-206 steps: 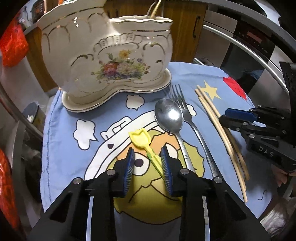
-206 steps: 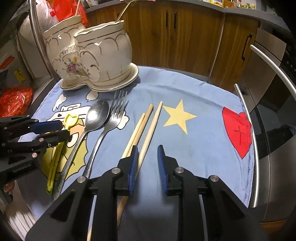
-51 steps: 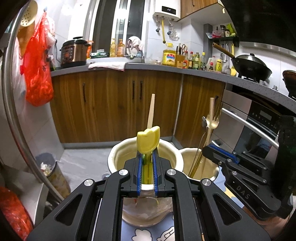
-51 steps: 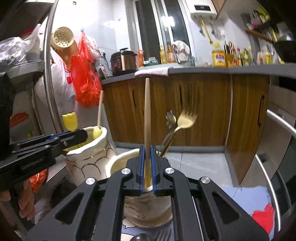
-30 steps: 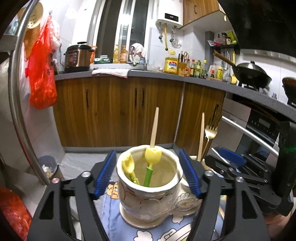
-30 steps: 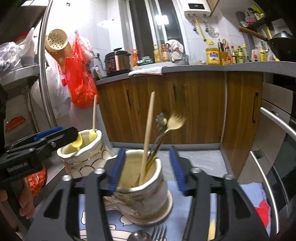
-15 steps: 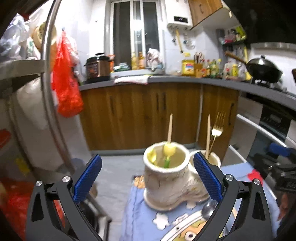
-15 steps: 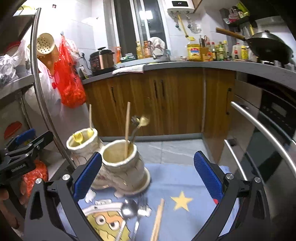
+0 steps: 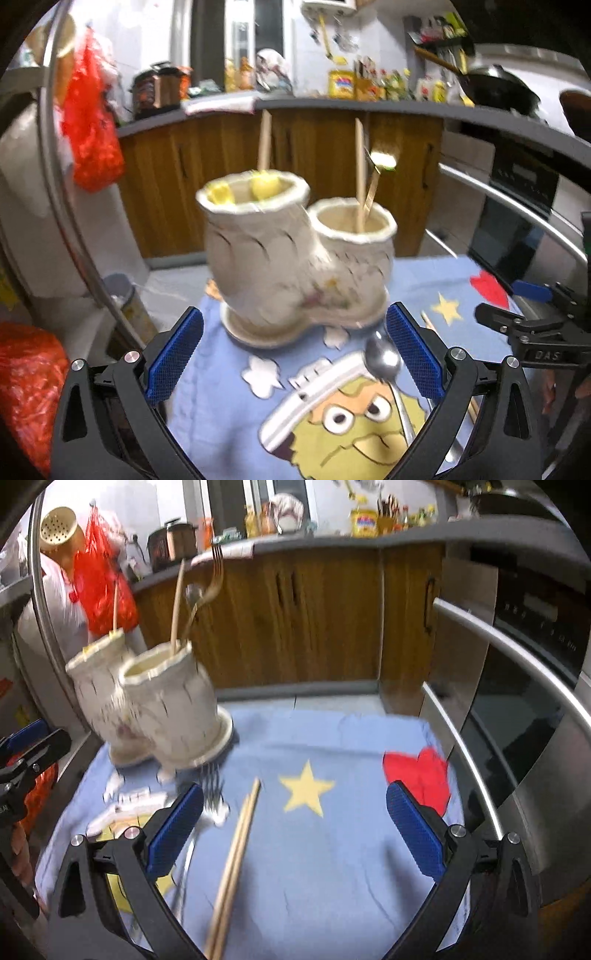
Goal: Organize utensils
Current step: 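Move both open tools back down to the remaining utensils on the cloth, then grasp the steel spoon handle with the left tool while the right tool grasps another wooden chopstick, then lift the steel spoon with the left tool while the right tool carries the chopstick to the holder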
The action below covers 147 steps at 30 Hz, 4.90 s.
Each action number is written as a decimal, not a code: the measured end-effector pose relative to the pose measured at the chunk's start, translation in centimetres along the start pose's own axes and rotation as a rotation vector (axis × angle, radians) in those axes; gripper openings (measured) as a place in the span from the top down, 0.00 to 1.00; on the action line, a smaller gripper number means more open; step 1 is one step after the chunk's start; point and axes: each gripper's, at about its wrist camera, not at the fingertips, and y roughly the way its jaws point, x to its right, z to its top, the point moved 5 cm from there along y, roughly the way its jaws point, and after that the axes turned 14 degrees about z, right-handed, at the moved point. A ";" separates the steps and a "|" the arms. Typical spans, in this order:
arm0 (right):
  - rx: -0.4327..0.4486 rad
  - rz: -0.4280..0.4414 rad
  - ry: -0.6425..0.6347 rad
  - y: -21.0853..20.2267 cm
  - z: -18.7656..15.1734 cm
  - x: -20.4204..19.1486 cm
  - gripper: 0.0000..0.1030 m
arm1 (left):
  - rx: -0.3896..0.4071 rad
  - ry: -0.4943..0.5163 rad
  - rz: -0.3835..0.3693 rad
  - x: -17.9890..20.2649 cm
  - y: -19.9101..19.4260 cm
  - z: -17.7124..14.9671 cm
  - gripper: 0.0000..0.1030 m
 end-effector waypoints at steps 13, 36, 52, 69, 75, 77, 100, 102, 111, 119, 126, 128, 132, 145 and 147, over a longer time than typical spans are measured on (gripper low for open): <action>-0.177 0.000 -0.057 3.1 -3.4 -0.7 0.29 | -0.220 0.082 -0.089 3.4 3.1 -4.5 0.05; -0.229 0.036 -0.104 4.8 -2.8 -3.2 0.91 | -0.315 0.134 -0.181 5.2 3.7 -6.5 0.23; -0.201 0.132 0.012 3.5 -2.0 -2.0 0.95 | -0.323 0.196 -0.212 8.5 3.3 -7.5 0.42; -0.231 0.022 -0.073 4.0 -2.9 -1.2 0.93 | -0.311 0.233 -0.176 8.1 4.4 -6.9 0.90; -0.215 0.038 -0.053 3.9 -2.7 -1.6 0.95 | -0.308 0.213 -0.193 7.9 4.3 -6.7 0.94; -0.181 0.042 -0.056 3.2 -2.3 -1.9 0.95 | -0.296 0.204 -0.194 7.2 3.9 -6.5 0.94; 0.146 0.204 -0.020 -2.0 2.8 -4.2 0.95 | -0.078 0.075 -0.251 1.7 -2.1 -1.7 0.94; 0.158 0.208 -0.025 -2.1 3.0 -4.6 0.95 | -0.063 0.065 -0.256 1.1 -2.6 -1.3 0.94; 0.278 0.269 -0.040 -3.5 6.3 -6.9 0.95 | 0.059 -0.004 -0.255 -1.4 -4.9 2.8 0.94; 0.396 0.281 -0.134 -3.2 12.2 -9.8 0.95 | 0.169 -0.059 -0.180 -4.5 -3.9 9.2 0.94; 0.500 0.349 -0.102 -1.5 16.9 -10.2 0.95 | 0.258 -0.147 -0.164 -6.2 -2.5 14.1 0.94; 0.521 0.359 -0.091 -0.7 17.8 -10.2 0.95 | 0.274 -0.160 -0.158 -6.2 -2.0 14.9 0.94; 0.556 0.327 -0.102 1.1 18.8 -10.5 0.95 | 0.305 -0.172 -0.117 -5.9 -0.2 16.1 0.94; 0.574 0.306 -0.107 5.1 18.0 -10.1 0.95 | 0.289 -0.189 -0.071 -6.0 4.9 14.8 0.94; 0.576 0.300 -0.104 5.3 18.0 -10.1 0.95 | 0.285 -0.183 -0.072 -6.0 5.0 14.5 0.94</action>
